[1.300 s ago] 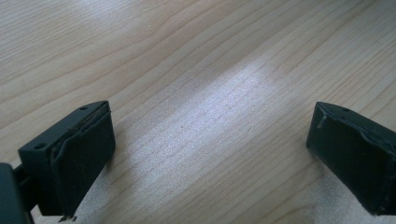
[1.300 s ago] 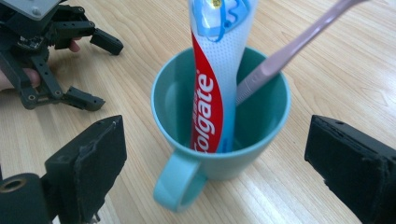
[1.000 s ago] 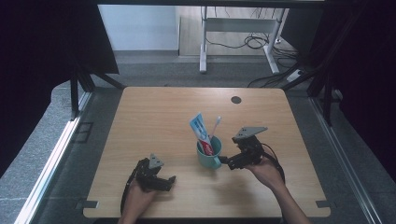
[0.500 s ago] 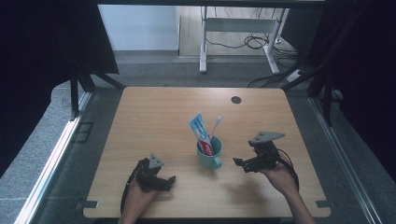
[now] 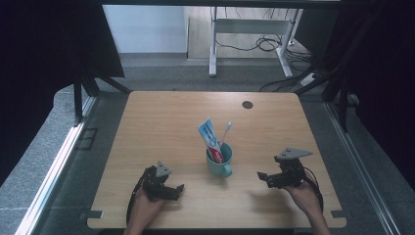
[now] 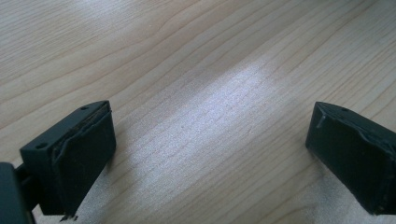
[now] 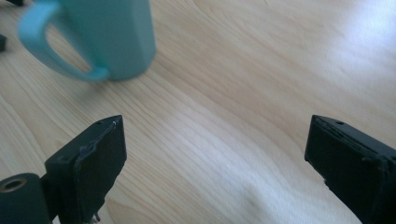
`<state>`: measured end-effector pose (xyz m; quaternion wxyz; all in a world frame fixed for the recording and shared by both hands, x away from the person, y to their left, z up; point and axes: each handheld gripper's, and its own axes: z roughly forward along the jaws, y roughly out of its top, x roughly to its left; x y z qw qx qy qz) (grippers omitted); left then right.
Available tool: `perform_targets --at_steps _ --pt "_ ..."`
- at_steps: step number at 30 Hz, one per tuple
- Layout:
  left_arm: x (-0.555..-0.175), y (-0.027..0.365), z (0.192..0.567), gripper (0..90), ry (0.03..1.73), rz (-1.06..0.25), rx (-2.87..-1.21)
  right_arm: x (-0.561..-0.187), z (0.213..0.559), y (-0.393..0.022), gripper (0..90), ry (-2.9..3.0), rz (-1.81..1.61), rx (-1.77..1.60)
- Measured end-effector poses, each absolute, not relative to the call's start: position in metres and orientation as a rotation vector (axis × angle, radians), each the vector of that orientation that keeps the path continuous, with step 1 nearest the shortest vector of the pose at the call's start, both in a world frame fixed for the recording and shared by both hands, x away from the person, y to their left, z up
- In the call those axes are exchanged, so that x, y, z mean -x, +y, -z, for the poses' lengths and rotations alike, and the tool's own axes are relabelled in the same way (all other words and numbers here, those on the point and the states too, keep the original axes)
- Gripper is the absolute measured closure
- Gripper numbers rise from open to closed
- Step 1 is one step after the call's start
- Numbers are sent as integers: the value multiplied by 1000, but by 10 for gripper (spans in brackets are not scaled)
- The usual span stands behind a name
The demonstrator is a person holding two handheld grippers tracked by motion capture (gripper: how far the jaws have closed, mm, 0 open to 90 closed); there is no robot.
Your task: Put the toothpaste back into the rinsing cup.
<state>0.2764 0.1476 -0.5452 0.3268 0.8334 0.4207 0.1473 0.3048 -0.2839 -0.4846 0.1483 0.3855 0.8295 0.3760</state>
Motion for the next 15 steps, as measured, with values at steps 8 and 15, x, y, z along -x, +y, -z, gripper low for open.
perform_targets --at_steps 8,15 --pt "-277 148 545 14 1097 -388 -2186 -296 506 -292 52 2370 -1071 -1154" --pt "-277 148 545 14 1097 -388 -2186 -289 524 -297 54 2350 -1049 -1190"
